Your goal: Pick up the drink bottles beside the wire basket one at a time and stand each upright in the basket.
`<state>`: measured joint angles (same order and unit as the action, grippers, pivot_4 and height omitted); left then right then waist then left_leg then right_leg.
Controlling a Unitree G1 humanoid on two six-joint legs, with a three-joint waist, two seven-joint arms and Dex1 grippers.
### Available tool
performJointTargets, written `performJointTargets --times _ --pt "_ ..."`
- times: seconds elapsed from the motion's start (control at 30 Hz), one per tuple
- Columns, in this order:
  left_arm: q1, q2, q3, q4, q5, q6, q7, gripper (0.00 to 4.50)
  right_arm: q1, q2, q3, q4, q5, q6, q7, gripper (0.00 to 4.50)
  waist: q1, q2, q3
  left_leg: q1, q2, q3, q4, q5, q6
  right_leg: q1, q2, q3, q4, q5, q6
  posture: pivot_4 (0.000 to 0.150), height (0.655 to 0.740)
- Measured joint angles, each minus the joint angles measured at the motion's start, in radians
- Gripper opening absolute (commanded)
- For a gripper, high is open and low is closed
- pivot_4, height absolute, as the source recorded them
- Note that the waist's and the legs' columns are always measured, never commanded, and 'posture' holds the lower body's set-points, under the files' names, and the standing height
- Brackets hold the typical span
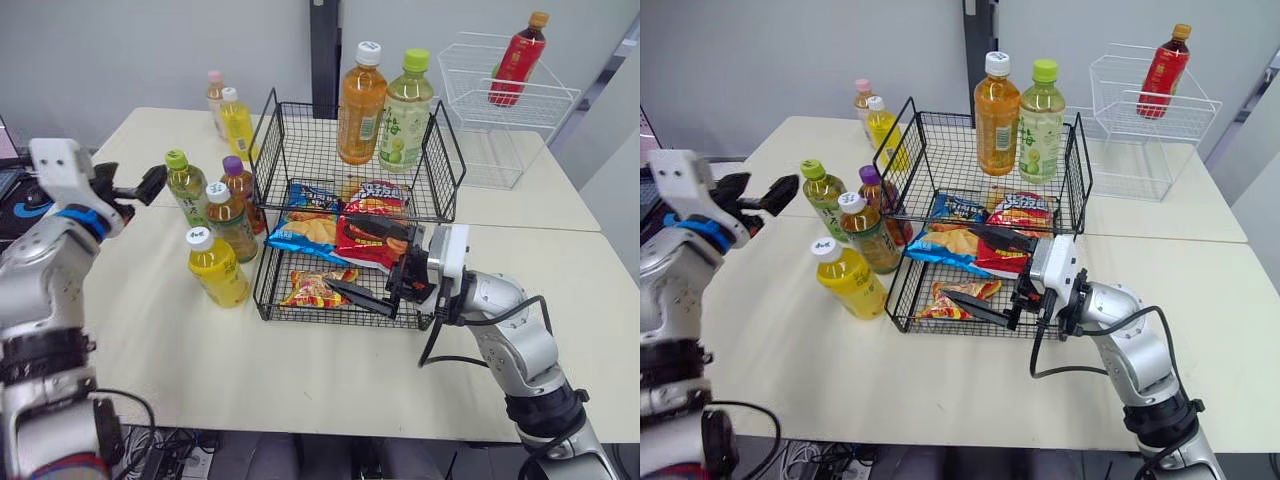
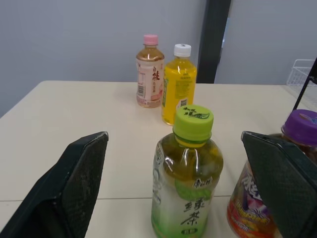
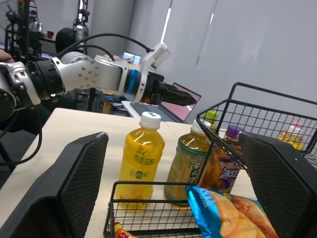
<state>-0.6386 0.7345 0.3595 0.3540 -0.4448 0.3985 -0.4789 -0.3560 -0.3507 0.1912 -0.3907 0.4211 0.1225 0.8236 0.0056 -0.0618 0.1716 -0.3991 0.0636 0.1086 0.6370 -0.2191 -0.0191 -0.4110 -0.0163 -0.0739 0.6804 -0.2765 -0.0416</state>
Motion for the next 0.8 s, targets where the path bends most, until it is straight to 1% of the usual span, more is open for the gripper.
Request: performJointTargets --times 0.03,0.2,0.3,0.43,0.53,0.63,0.8 --pt "-0.058 -0.013 -0.024 0.082 0.026 -0.04 -0.017 4.49 0.001 -0.001 -0.003 -0.003 -0.002 0.001 -0.005 4.5 0.0 0.0 0.0 0.0 0.0 0.0 0.0 0.0 0.0 0.0 0.0 0.0 0.0 0.0 0.0 0.15 0.74" --pt "-0.229 -0.041 -0.091 0.35 0.116 -0.173 -0.056 4.49 0.01 -0.004 -0.007 -0.015 -0.007 0.003 -0.022 4.5 -0.006 0.0 0.0 0.0 0.0 0.0 0.0 0.0 0.0 0.0 0.0 -0.001 0.0 0.0 0.0 0.15 0.74" --pt "-0.305 -0.054 -0.118 0.483 0.165 -0.232 -0.062 4.49 0.023 -0.013 -0.008 -0.027 -0.012 0.004 -0.03 4.5 -0.008 0.0 0.0 0.0 0.0 0.0 0.0 0.0 0.0 0.0 0.0 -0.001 0.0 0.0 0.0 0.15 0.74" --pt "-0.347 -0.066 -0.138 0.599 0.208 -0.29 -0.08 4.49 0.031 -0.023 -0.009 -0.033 -0.019 0.004 -0.044 4.5 -0.009 0.0 0.0 0.0 0.0 0.0 0.0 0.0 0.0 -0.001 0.0 -0.001 0.001 0.0 0.0 0.15 0.74" --pt "-0.366 -0.071 -0.138 0.653 0.225 -0.322 -0.085 4.49 0.037 -0.026 -0.01 -0.048 -0.024 0.005 -0.055 4.5 -0.009 0.0 0.0 0.0 0.0 0.0 0.0 0.0 0.0 -0.001 0.0 -0.001 0.001 0.0 0.0 0.15 0.74" --pt "-0.385 -0.071 -0.137 0.685 0.232 -0.345 -0.097 3.87 0.044 -0.03 -0.011 -0.053 -0.024 0.009 -0.062 4.5 -0.008 0.0 0.0 0.0 0.0 0.0 0.001 0.0 0.0 -0.001 0.0 -0.001 0.001 0.0 0.0 0.15 0.74" --pt "-0.394 -0.073 -0.136 0.705 0.239 -0.373 -0.1 2.25 0.051 -0.035 -0.011 -0.056 -0.024 0.015 -0.063 4.5 -0.009 0.0 0.0 0.0 0.0 0.0 0.001 0.0 0.0 -0.001 0.0 -0.001 0.001 0.0 0.0 0.15 0.74"
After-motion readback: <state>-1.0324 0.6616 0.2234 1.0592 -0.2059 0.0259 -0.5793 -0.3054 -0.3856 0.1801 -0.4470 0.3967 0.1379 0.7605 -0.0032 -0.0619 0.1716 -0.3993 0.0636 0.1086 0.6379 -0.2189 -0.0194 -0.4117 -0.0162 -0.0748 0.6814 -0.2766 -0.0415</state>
